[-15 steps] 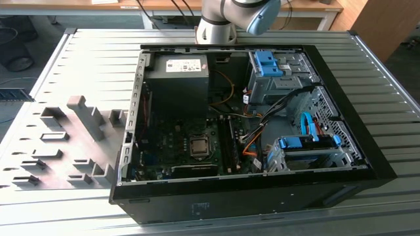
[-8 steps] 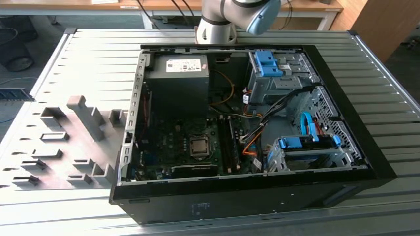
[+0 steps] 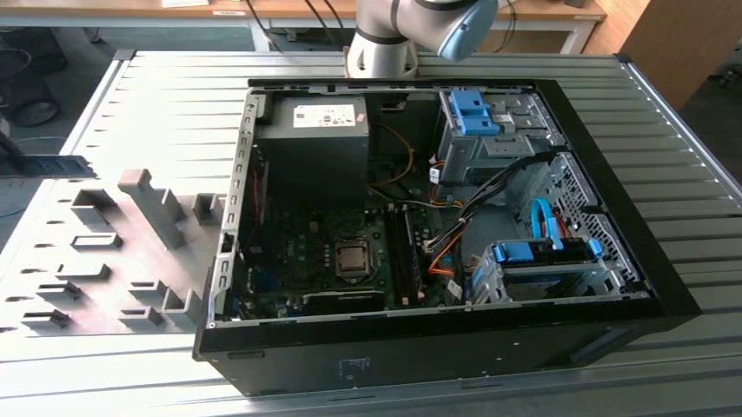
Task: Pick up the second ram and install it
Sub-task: 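Pick up the second ram and move it above second insertion slot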
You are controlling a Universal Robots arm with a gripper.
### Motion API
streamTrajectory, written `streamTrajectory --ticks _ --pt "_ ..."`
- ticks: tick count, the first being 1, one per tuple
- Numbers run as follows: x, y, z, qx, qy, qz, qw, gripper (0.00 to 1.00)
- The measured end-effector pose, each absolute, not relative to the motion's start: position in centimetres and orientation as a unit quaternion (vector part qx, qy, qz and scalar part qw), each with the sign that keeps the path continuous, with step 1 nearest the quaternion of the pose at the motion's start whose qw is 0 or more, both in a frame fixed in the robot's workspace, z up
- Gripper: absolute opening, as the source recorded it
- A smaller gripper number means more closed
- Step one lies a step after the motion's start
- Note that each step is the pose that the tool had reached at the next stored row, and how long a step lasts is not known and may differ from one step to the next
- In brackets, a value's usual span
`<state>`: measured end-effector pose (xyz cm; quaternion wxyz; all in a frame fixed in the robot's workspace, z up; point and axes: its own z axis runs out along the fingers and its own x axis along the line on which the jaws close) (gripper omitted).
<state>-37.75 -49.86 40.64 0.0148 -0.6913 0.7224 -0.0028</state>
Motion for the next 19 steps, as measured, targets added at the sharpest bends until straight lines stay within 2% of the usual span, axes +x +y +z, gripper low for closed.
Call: streamTrajectory --ticks 19 --pt "-31.6 -49.9 40.6 -0.691 0.722 -0.002 0.014 0.14"
